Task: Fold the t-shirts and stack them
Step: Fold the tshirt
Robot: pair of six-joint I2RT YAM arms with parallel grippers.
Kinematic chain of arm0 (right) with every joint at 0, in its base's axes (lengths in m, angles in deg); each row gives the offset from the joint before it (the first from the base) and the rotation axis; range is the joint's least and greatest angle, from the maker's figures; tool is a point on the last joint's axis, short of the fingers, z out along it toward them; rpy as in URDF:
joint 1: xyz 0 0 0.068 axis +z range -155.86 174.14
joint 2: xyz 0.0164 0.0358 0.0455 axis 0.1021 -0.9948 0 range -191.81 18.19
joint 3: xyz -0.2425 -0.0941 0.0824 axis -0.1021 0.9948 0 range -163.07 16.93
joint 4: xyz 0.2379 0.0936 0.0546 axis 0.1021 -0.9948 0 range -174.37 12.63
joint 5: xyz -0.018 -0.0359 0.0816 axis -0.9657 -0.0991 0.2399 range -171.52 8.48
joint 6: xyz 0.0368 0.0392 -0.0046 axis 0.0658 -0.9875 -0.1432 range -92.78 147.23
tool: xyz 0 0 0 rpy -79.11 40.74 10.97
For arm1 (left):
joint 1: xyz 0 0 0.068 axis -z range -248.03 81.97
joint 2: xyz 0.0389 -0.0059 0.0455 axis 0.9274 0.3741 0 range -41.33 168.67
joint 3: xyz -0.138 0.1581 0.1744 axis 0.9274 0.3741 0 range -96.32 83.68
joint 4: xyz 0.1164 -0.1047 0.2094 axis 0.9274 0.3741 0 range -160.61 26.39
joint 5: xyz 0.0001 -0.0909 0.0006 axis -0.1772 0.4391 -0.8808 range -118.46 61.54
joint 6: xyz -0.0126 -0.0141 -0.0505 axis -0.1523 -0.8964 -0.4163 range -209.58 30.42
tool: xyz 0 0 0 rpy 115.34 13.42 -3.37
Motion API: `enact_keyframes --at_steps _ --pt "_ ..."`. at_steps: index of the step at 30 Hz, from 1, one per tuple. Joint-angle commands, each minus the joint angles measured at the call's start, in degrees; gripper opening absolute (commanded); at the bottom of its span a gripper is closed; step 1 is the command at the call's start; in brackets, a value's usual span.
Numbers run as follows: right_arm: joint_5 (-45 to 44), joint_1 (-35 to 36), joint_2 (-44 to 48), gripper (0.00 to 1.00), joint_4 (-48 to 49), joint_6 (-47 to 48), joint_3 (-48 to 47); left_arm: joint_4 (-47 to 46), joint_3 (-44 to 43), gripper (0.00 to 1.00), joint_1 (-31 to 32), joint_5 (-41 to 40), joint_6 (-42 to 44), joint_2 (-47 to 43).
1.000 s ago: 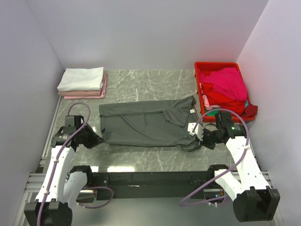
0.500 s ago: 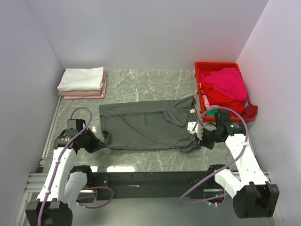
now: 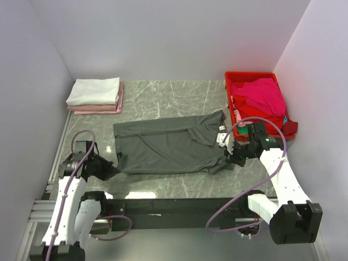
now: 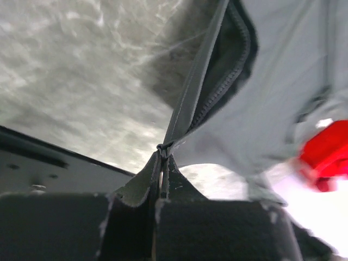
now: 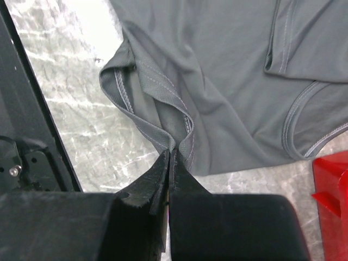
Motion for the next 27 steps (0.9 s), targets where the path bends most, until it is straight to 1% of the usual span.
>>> enact_keyframes --at_steps 1,2,3,4,5,8,10,15,21,24,27 --pt "2.63 -0.34 -0.45 0.00 1.95 -0.98 -3.08 3.41 1.21 0.01 -0.22 0.80 -13.42 -5.93" --pt "2.89 -0.42 -0.71 0.00 2.13 -0.98 -3.00 2.71 2.45 0.01 -0.22 3.50 -15.47 -7.43" --pt "3.59 -0.42 -0.97 0.00 2.13 -0.80 -3.08 2.36 3.50 0.01 -0.22 4.05 -17.32 -9.36" --pt "3.86 -0.42 -1.32 0.00 2.31 -0.80 -3.35 1.75 5.25 0.00 -0.22 4.58 -20.03 -9.81" --pt "4.38 -0.42 -1.85 0.00 2.39 -0.63 -3.35 1.39 5.97 0.01 -0.31 5.28 -20.76 -9.82" --pt "5.62 -0.42 -2.73 0.00 3.01 -0.63 -3.35 -0.28 6.33 0.00 -0.22 4.68 -21.90 -6.66" --pt "6.32 -0.42 -3.08 0.00 3.53 -0.28 -3.17 -1.24 4.67 0.00 -0.31 3.89 -21.91 -3.50" --pt "7.46 -0.34 -4.66 0.00 5.03 -0.36 -3.87 -0.28 1.06 0.00 -0.31 -1.11 -21.64 2.39" --pt "9.13 -0.42 -8.09 0.00 8.10 -2.29 -5.98 -4.05 2.29 0.00 -0.22 -1.65 -23.84 6.69" --pt "9.22 -0.42 -10.29 0.00 9.34 -3.35 -7.30 -4.24 1.23 0.00 -0.13 -1.83 -23.31 9.59" --pt "9.40 -0.42 -12.13 0.00 10.65 -3.97 -8.27 -4.24 -1.57 0.00 -0.13 -1.21 -21.91 11.27"
